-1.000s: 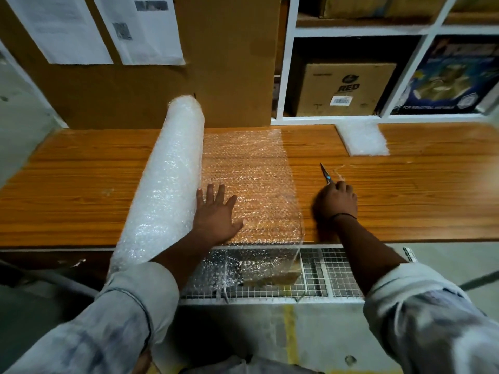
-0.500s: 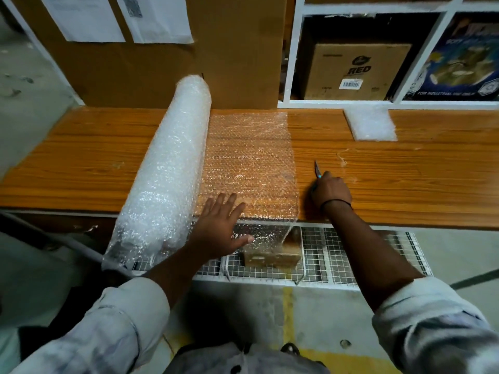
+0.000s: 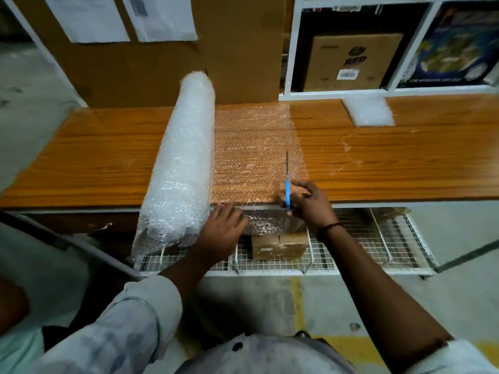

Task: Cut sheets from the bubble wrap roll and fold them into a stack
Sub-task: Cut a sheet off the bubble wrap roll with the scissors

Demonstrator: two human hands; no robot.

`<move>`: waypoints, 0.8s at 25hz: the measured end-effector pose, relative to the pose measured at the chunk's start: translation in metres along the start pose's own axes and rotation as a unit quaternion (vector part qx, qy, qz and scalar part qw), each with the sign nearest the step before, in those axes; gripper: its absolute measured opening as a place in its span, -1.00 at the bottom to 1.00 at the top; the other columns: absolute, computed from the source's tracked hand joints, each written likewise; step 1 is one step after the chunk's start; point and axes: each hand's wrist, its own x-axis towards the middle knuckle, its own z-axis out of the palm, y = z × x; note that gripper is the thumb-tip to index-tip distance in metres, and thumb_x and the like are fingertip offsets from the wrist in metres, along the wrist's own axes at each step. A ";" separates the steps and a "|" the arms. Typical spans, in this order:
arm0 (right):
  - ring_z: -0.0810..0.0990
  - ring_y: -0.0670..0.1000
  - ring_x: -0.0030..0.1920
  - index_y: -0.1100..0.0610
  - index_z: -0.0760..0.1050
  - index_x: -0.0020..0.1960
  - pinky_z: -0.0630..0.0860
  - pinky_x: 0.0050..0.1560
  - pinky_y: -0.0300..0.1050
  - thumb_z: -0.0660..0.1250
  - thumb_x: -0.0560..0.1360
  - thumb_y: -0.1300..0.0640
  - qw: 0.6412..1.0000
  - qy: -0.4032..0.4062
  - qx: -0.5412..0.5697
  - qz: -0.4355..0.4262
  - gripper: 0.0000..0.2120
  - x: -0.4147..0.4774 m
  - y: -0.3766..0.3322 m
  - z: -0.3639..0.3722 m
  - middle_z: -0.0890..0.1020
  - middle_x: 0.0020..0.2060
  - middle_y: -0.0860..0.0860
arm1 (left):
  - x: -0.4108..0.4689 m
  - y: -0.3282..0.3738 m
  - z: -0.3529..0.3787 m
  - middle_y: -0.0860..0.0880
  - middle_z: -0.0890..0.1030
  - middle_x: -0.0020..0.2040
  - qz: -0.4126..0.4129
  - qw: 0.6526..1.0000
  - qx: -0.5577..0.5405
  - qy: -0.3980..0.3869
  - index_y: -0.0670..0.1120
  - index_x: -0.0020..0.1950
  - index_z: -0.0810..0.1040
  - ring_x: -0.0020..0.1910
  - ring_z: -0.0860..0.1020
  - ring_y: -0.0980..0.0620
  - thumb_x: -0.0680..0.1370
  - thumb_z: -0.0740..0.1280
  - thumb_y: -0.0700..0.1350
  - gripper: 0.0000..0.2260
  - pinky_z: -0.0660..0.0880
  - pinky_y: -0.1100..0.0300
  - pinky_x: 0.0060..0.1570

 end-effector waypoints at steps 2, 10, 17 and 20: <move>0.72 0.12 -0.16 0.11 0.45 0.41 0.63 -0.29 -0.14 0.38 0.56 0.39 0.994 -0.037 0.097 0.026 -0.53 -0.036 0.014 0.016 0.68 0.11 0.25 | -0.003 -0.006 -0.007 -0.13 0.64 0.15 0.026 0.999 -0.001 0.025 -0.11 0.20 0.60 0.15 0.54 -0.18 0.47 0.45 -0.13 -0.69 0.49 -0.11 0.16; 0.67 0.11 -0.22 0.06 0.54 0.38 0.51 -0.34 -0.15 0.48 0.50 0.32 0.997 -0.023 0.062 0.048 -0.52 -0.134 0.076 0.051 0.73 -0.14 0.21 | -0.022 -0.010 -0.011 -0.01 0.66 0.04 0.051 0.992 -0.035 0.111 0.01 0.15 0.66 0.05 0.58 -0.12 0.46 0.51 -0.04 -0.73 0.38 0.01 0.02; 0.64 0.09 -0.31 0.18 0.64 0.27 0.41 -0.35 -0.14 0.53 0.37 0.04 0.997 0.040 0.015 0.060 -0.51 -0.192 0.105 0.047 0.61 -0.33 0.15 | -0.017 -0.011 -0.019 0.00 0.66 -0.01 0.042 0.987 -0.059 0.141 0.03 0.11 0.68 0.01 0.55 -0.12 0.47 0.52 -0.04 -0.77 0.37 0.01 -0.01; 0.62 0.10 -0.32 0.19 0.66 0.24 0.36 -0.35 -0.13 0.54 0.35 0.01 0.997 0.043 0.013 0.060 -0.49 -0.197 0.109 0.042 0.59 -0.34 0.13 | -0.012 -0.007 -0.018 0.00 0.66 -0.02 0.036 0.989 -0.067 0.130 0.04 0.11 0.68 0.00 0.54 -0.12 0.49 0.52 -0.03 -0.79 0.41 -0.01 0.01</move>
